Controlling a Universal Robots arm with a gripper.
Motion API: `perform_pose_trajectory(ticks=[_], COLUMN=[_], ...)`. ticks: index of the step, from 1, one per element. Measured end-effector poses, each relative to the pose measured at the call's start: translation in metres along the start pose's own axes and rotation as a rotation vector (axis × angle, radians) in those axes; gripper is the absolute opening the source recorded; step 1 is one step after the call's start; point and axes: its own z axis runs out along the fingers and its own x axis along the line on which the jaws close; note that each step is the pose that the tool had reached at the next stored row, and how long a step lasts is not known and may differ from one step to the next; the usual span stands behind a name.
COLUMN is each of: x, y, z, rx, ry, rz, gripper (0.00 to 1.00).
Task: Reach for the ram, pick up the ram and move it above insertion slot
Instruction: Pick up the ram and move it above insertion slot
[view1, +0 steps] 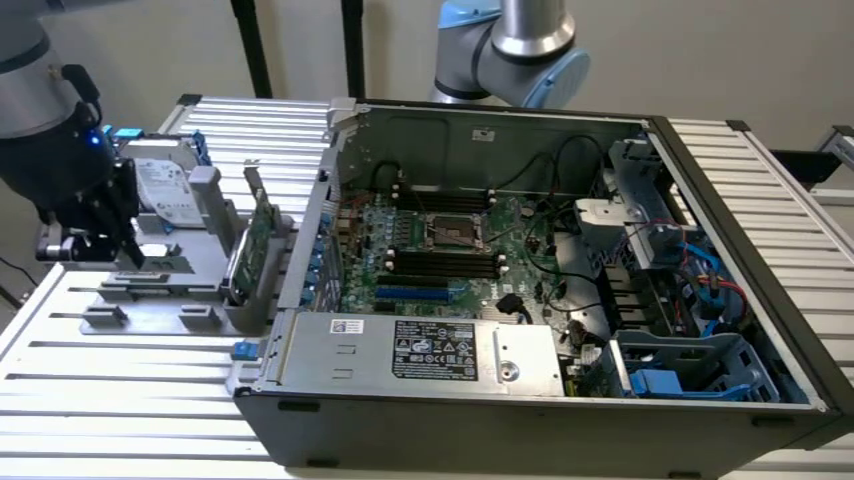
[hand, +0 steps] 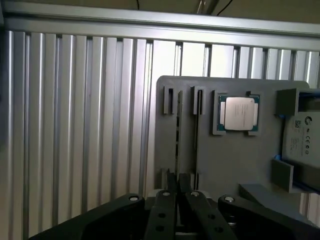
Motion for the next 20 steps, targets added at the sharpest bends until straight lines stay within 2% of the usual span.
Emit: perform_pose_trajectory(ticks=[6, 20], x=[0.0, 0.001], y=[-0.0241, -0.0867], z=[-0.0276, -0.0925], rx=[0.0, -0.0002], ry=[-0.0009, -0.0116], rz=[0.0, 0.0], gripper=[0.14, 0.14])
